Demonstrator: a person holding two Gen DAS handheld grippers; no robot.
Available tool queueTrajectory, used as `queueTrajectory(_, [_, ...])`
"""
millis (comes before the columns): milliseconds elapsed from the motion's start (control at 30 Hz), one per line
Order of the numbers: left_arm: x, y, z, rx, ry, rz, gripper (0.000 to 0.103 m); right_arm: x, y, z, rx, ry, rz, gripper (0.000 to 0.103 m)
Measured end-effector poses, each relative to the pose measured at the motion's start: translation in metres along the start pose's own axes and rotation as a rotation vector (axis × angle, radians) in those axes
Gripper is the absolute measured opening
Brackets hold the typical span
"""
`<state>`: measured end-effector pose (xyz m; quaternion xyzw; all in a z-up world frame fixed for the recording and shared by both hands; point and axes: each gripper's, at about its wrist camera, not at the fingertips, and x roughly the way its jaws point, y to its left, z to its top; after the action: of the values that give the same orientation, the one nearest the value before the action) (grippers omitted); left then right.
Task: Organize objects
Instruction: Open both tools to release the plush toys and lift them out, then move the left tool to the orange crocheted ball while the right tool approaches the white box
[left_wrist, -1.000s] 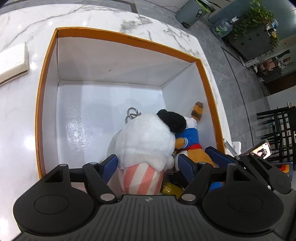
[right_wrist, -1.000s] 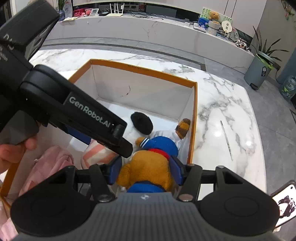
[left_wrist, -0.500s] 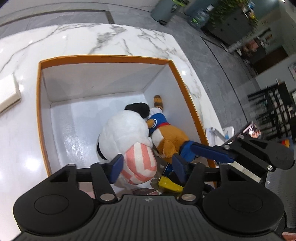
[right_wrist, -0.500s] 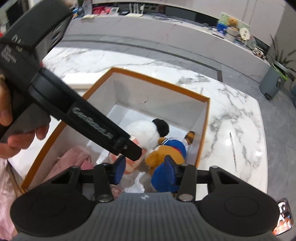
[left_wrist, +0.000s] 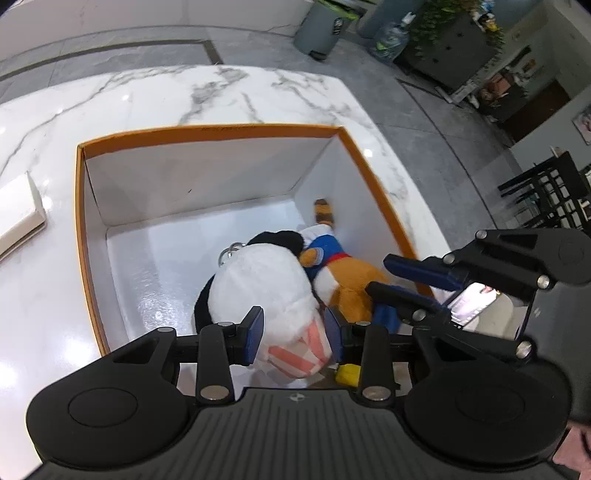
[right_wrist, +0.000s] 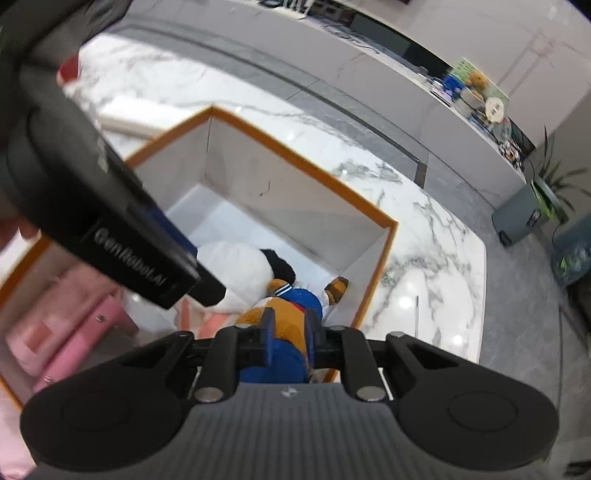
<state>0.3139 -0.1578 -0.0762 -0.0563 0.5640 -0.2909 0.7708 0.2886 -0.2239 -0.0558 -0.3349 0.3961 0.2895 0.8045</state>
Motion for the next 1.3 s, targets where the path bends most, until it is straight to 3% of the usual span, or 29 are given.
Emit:
queueTrajectory(100, [0.011, 0.004, 0.002, 0.003, 0.013, 0.024, 0.042, 0.009, 0.007, -0.005, -0.057, 0.017, -0.005, 0.014])
queueTrajectory(167, [0.015, 0.003, 0.0, 0.002, 0.025, 0.022, 0.042, 0.013, 0.007, -0.007, -0.038, 0.044, 0.034, 0.006])
queueTrajectory(333, [0.018, 0.006, 0.0, 0.027, 0.029, 0.016, 0.042, 0.027, 0.015, -0.016, -0.026, 0.137, 0.105, 0.005])
queueTrajectory(533, [0.021, 0.007, -0.001, 0.066, 0.077, -0.014, 0.038, 0.029, 0.015, -0.017, 0.027, 0.18, 0.209, 0.005])
queueTrajectory(667, [0.017, 0.005, -0.006, 0.091, 0.05, 0.003, 0.036, 0.031, 0.017, -0.018, 0.033, 0.188, 0.218, 0.005])
queueTrajectory(833, [-0.013, -0.009, -0.018, 0.178, -0.037, -0.046, 0.036, 0.01, 0.014, -0.016, 0.07, 0.148, 0.217, 0.007])
queueTrajectory(1033, [-0.078, -0.018, -0.044, 0.269, -0.173, -0.034, 0.038, -0.031, 0.028, -0.008, 0.069, 0.033, 0.202, 0.01])
queueTrajectory(1100, [-0.1, -0.012, -0.053, 0.277, -0.205, -0.015, 0.038, -0.044, 0.035, 0.0, 0.074, -0.017, 0.206, 0.013])
queueTrajectory(1167, [-0.118, -0.001, -0.06, 0.282, -0.223, 0.016, 0.038, -0.055, 0.042, 0.008, 0.087, -0.064, 0.227, 0.022])
queueTrajectory(1300, [-0.153, 0.032, -0.074, 0.251, -0.232, 0.11, 0.038, -0.068, 0.057, 0.028, 0.09, -0.146, 0.268, 0.024])
